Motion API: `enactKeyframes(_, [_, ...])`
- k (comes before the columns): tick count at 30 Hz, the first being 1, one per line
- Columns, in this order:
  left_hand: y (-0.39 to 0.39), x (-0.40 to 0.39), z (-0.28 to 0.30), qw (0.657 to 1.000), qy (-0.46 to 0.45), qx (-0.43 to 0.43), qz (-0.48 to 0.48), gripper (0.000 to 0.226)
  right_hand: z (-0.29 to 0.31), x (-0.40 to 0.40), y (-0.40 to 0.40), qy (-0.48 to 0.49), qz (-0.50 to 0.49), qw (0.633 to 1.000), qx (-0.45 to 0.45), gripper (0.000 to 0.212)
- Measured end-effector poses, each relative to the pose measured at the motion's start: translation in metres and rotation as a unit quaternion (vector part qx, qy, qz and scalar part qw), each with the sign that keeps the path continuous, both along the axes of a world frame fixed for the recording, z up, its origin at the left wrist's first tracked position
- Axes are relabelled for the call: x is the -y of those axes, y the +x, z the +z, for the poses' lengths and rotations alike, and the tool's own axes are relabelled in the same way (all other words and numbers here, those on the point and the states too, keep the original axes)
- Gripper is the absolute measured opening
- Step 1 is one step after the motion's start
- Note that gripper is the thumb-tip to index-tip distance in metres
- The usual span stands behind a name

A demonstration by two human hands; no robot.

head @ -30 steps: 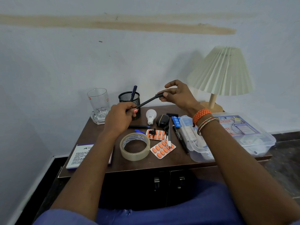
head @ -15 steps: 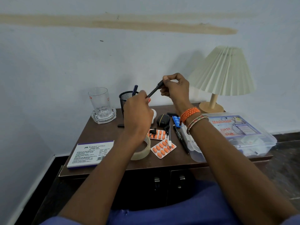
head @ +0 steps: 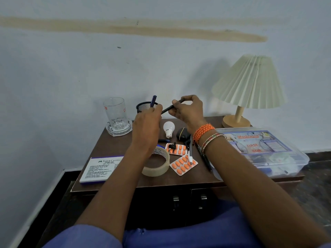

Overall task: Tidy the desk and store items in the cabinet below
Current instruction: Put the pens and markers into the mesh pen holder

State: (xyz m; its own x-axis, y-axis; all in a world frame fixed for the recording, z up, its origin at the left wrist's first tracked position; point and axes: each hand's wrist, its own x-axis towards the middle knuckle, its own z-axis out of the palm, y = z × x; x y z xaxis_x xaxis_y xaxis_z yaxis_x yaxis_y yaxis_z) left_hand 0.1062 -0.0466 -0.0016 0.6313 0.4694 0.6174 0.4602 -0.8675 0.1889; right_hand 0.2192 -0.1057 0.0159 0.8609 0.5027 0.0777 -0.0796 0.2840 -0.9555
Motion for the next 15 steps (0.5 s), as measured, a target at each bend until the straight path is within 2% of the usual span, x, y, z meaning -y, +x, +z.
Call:
enactKeyframes(2, [-0.002, -0.011, -0.005, 0.999, 0.001, -0.029, 0.03, 0.029, 0.001, -0.002, 0.0, -0.009, -0.062, 0.995, 0.081, 0.026])
enactKeyframes(4, [-0.007, -0.022, -0.008, 0.997, -0.017, -0.046, 0.064, 0.037, 0.005, -0.004, 0.002, -0.002, -0.131, 0.975, 0.177, 0.026])
enactKeyframes(6, [-0.012, -0.032, -0.011, 0.994, -0.037, -0.046, 0.09, 0.041, 0.012, -0.009, 0.004, 0.021, -0.163, 0.958, 0.234, 0.027])
enactKeyframes(10, [-0.02, -0.049, -0.014, 0.992, -0.043, -0.047, 0.109, 0.044, 0.014, -0.029, 0.008, 0.044, -0.148, 0.948, 0.277, 0.026])
enactKeyframes(15, [-0.025, -0.062, -0.015, 0.994, -0.043, -0.05, 0.09, 0.045, 0.007, -0.064, 0.02, 0.004, -0.128, 0.943, 0.307, 0.025])
